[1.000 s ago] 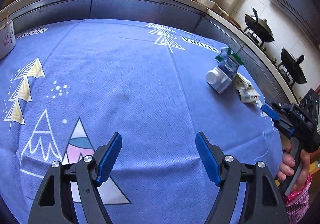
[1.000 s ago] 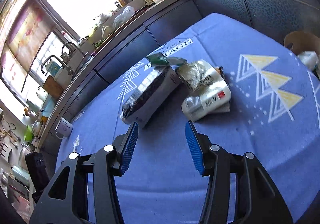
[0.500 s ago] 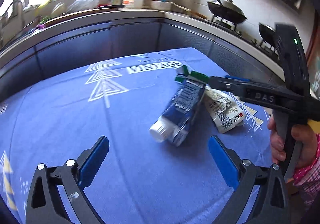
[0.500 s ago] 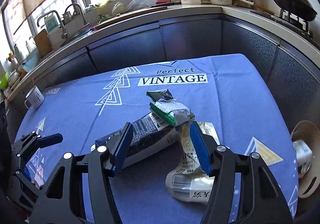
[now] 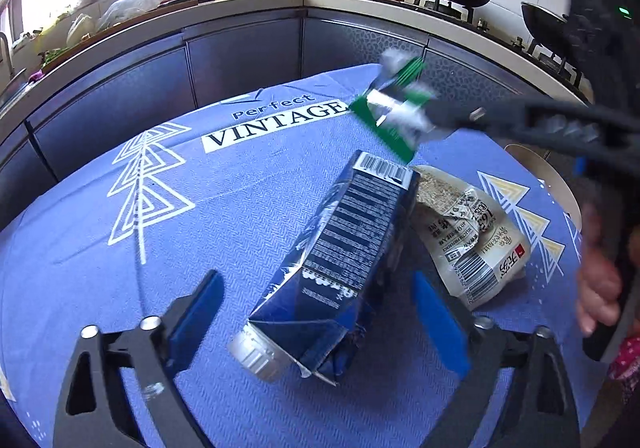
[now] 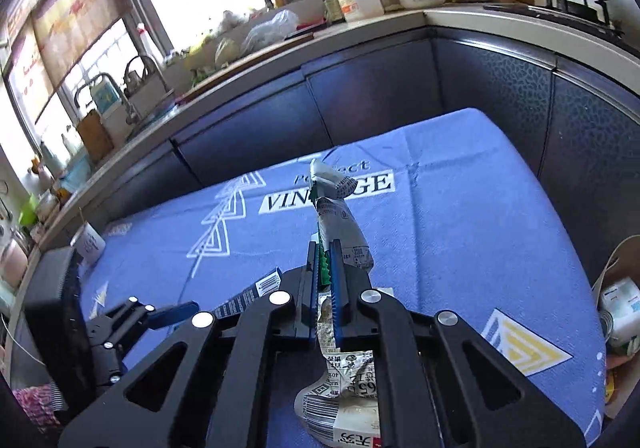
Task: Collect trash
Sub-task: 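Grasp the blue milk carton with left tool while right tool grasps the green wrapper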
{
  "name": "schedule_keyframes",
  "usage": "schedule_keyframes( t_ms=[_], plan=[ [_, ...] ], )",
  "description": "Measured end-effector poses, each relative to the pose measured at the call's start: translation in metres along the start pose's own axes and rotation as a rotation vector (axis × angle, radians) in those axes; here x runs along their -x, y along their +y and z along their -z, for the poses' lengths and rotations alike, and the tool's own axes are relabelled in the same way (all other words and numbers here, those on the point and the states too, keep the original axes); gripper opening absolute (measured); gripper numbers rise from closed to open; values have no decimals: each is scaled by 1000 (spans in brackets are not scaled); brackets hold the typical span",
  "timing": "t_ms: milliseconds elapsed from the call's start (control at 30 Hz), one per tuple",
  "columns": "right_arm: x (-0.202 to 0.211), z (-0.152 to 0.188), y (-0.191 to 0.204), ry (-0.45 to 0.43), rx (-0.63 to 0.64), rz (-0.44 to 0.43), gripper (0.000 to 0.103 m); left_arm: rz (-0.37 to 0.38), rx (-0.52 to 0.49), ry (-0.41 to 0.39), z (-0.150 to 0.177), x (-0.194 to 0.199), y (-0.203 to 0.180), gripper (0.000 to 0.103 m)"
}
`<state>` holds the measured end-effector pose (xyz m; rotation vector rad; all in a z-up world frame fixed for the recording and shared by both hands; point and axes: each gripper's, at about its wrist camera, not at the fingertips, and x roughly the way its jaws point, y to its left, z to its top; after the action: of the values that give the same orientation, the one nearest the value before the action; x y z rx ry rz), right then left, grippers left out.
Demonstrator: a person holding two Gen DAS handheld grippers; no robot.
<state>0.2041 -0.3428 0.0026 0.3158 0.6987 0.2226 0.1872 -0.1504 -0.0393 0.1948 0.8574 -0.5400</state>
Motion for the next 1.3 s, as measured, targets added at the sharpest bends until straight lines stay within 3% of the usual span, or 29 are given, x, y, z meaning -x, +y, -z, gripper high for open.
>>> schedule_keyframes(
  t_ms=[233,433,800,1033,1133,1200,1300],
  plan=[
    [52,9,-22,-75,-118,-88,5,10,32,-1,7,-2,0,50],
    [66,42,-15,-54,-177,-164,5,12,76,-8,21,12,8,49],
    [75,128,8,75,-397,-422,5,22,152,-31,72,67,30,49],
    [75,170,-5,121,-484,-297,6,75,196,-18,106,95,38,49],
    [78,175,-10,125,-485,-245,12,94,207,-8,115,101,38,49],
    [81,175,-7,125,-457,-192,30,93,196,-5,120,104,34,49],
    [85,175,0,108,-411,-152,41,81,180,18,125,101,27,49]
  ],
)
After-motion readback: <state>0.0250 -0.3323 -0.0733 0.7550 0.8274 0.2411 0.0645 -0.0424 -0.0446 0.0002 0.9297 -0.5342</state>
